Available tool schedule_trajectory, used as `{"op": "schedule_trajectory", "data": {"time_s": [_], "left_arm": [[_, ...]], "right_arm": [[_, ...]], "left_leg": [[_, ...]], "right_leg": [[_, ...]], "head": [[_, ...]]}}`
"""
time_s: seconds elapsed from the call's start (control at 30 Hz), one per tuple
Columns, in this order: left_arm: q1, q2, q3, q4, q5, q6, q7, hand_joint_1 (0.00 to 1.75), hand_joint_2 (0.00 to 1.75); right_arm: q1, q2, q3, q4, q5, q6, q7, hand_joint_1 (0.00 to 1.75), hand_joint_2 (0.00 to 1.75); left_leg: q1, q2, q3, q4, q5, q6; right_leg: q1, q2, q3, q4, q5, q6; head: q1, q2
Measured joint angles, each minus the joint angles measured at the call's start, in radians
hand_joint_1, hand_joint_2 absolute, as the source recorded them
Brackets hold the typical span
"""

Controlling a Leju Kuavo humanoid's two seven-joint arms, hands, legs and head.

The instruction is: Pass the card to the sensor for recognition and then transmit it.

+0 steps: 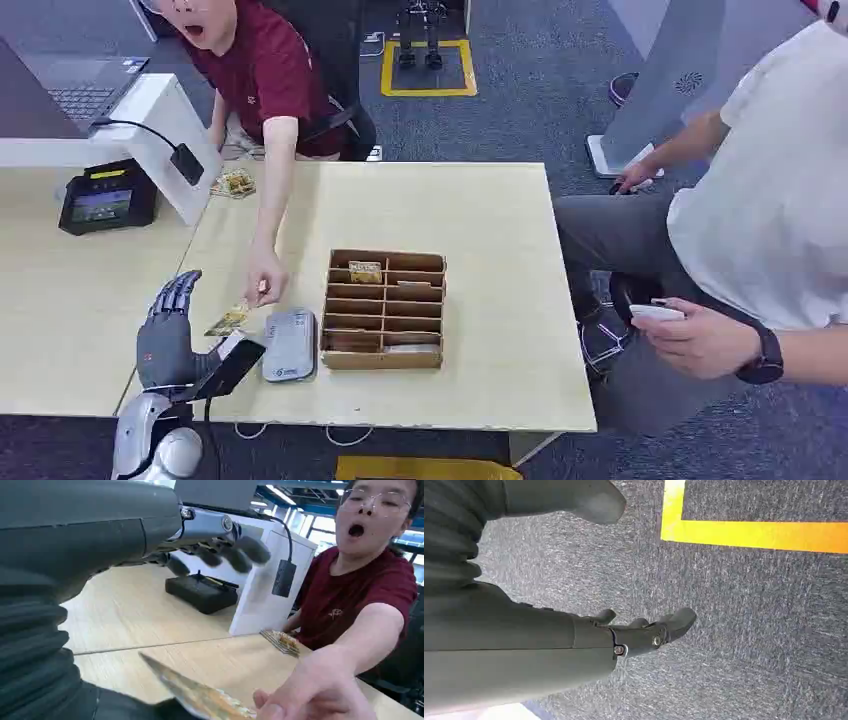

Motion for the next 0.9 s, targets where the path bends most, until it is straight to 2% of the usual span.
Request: {"op": "schedule_trajectory", "data": {"time_s": [0.4, 0.43, 0.47, 0.5, 0.53, 0.9], "left_arm": [[-0.001, -0.001, 0.0, 0.0, 0.002, 0.0, 0.0, 1.73, 1.75], [-0.001, -0.001, 0.0, 0.0, 0.002, 0.0, 0.0, 1.59, 1.75], [-0.001, -0.001, 0.0, 0.0, 0.002, 0.0, 0.0, 1.55, 1.75], [-0.001, -0.001, 0.0, 0.0, 0.002, 0.0, 0.0, 1.59, 1.75], [-0.001, -0.001, 0.0, 0.0, 0.002, 0.0, 0.0, 1.75, 1.75], [0.0, -0.003, 0.0, 0.0, 0.049, 0.002, -0.023, 1.75, 1.75]], "right_arm": [[0.0, 0.0, 0.0, 0.0, 0.0, 0.0, 0.0, 0.0, 1.75], [0.0, 0.0, 0.0, 0.0, 0.0, 0.0, 0.0, 0.0, 1.75], [0.0, 0.0, 0.0, 0.0, 0.0, 0.0, 0.0, 0.0, 1.75], [0.0, 0.0, 0.0, 0.0, 0.0, 0.0, 0.0, 0.0, 1.75], [0.0, 0.0, 0.0, 0.0, 0.0, 0.0, 0.0, 0.0, 1.75], [0.0, 0.0, 0.004, 0.0, 0.0, -0.008, 0.0, 0.0, 1.75]], "left_leg": [[0.0, 0.0, 0.0, 0.0, 0.0, 0.0], [0.0, 0.0, 0.0, 0.0, 0.0, 0.0], [0.0, 0.0, 0.0, 0.0, 0.0, 0.0], [0.0, 0.0, 0.0, 0.0, 0.0, 0.0], [0.0, 0.0, 0.0, 0.0, 0.0, 0.0], [0.0, 0.0, 0.0, 0.0, 0.0, 0.0]], "right_leg": [[0.0, 0.0, 0.0, 0.0, 0.0, 0.0], [0.0, 0.0, 0.0, 0.0, 0.0, 0.0], [0.0, 0.0, 0.0, 0.0, 0.0, 0.0], [0.0, 0.0, 0.0, 0.0, 0.0, 0.0], [0.0, 0.0, 0.0, 0.0, 0.0, 0.0], [0.0, 0.0, 0.0, 0.0, 0.0, 0.0]], "head": [[0.0, 0.0], [0.0, 0.0], [0.0, 0.0], [0.0, 0.0], [0.0, 0.0], [0.0, 0.0]]}}
